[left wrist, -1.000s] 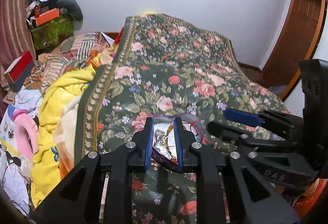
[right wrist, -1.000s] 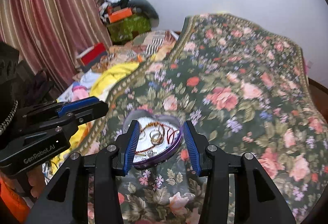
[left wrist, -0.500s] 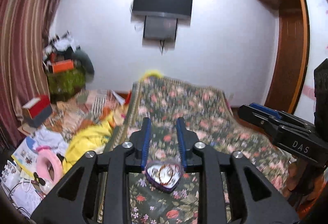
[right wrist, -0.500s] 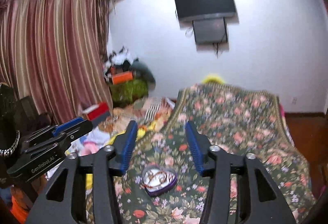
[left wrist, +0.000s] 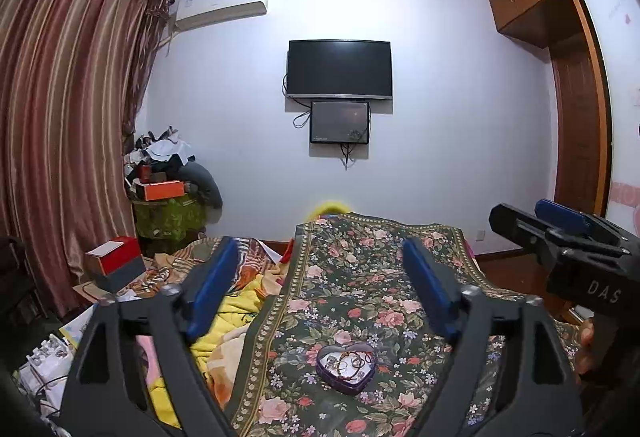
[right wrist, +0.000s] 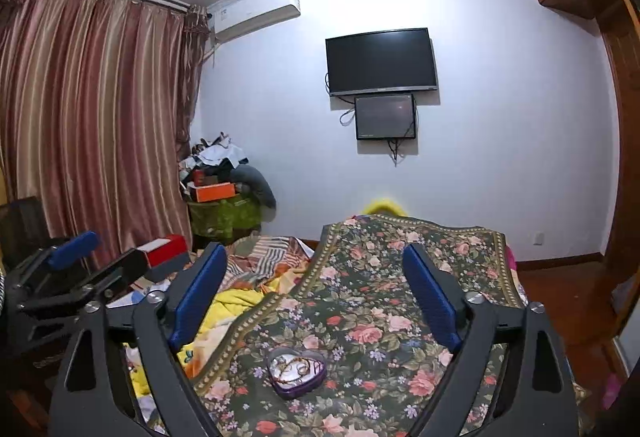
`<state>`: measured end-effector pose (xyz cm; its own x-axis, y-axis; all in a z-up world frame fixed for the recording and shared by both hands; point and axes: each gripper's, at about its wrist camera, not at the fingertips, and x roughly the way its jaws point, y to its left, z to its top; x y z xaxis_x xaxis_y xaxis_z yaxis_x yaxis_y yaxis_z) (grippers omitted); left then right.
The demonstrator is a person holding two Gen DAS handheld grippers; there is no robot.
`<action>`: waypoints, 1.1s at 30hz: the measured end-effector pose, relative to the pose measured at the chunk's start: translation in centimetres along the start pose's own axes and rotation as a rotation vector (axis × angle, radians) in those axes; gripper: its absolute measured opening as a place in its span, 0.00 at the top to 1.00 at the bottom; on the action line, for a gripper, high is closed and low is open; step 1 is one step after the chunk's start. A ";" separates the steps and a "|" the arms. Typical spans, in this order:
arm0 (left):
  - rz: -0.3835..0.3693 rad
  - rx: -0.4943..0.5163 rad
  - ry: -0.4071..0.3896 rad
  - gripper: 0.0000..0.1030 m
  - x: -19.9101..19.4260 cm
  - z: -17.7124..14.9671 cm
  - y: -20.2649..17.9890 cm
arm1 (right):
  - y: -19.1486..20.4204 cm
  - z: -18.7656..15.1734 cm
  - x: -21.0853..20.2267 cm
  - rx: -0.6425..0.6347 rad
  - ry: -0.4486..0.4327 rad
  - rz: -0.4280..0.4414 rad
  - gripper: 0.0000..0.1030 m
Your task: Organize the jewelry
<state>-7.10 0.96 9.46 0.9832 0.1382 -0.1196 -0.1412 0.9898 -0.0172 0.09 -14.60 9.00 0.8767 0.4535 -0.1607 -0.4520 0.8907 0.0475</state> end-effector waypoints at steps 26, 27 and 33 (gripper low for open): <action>0.021 -0.035 0.031 0.03 -1.2 -1.0 0.5 | 0.2 -1.2 -0.9 -0.017 0.030 -0.023 0.00; 0.020 -0.035 0.032 0.03 -1.1 -0.9 0.5 | 0.2 -1.2 -0.9 -0.017 0.032 -0.023 0.00; 0.025 -0.039 0.039 0.00 -0.7 -1.1 0.4 | 0.2 -1.2 -0.9 -0.011 0.038 -0.028 0.00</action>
<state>-8.02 1.22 8.46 0.9740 0.1611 -0.1591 -0.1712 0.9839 -0.0520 -0.98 -14.87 7.98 0.8820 0.4270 -0.1996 -0.4298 0.9024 0.0313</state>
